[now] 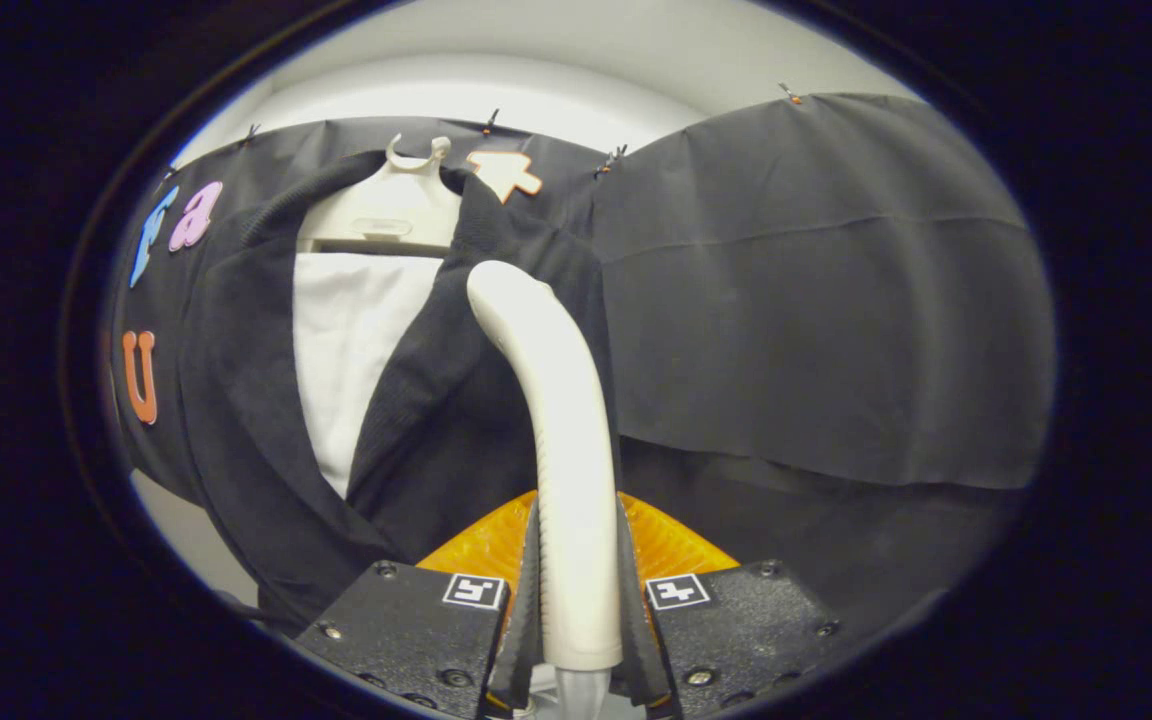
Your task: Iron the clothes twice with a garment steamer, once on the left side and once on the right side.
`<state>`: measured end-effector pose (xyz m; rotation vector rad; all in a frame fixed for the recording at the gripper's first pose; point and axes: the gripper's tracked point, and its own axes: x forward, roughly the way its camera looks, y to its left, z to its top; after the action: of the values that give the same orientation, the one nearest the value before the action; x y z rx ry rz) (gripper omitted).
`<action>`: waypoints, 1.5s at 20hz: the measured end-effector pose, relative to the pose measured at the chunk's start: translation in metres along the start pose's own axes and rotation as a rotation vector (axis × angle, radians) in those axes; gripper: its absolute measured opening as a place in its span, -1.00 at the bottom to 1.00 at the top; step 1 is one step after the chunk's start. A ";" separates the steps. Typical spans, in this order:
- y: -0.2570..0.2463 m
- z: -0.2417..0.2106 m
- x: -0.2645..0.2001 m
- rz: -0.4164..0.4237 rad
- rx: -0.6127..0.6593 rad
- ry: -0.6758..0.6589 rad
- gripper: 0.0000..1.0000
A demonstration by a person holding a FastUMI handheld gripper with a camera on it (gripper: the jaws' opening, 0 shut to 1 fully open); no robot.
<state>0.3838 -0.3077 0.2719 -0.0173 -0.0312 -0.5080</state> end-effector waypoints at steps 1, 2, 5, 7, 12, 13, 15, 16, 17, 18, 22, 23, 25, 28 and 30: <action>-0.001 -0.007 -0.001 -0.001 0.001 0.011 -0.23; -0.001 -0.015 -0.002 0.002 0.005 0.023 -0.23; 0.001 -0.036 -0.003 -0.001 -0.015 0.054 -0.23; 0.004 -0.047 -0.006 -0.003 -0.030 0.067 -0.23; 0.014 -0.073 -0.017 0.009 -0.082 0.091 -0.23; 0.016 -0.078 -0.018 0.013 -0.091 0.097 -0.23; 0.022 -0.087 -0.023 0.020 -0.102 0.111 -0.23; 0.024 -0.091 -0.023 0.023 -0.104 0.116 -0.23; 0.026 -0.095 -0.023 0.027 -0.110 0.124 -0.23; 0.028 -0.100 -0.024 0.029 -0.115 0.129 -0.23; 0.035 -0.126 -0.030 0.036 -0.143 0.168 -0.23; 0.036 -0.136 -0.033 0.041 -0.147 0.181 -0.23; 0.039 -0.146 -0.033 0.048 -0.159 0.201 -0.23; 0.040 -0.166 -0.039 0.056 -0.159 0.235 -0.23; 0.041 -0.179 -0.038 0.060 -0.162 0.257 -0.23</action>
<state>0.3750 -0.2576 0.0910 -0.1108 0.2608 -0.4489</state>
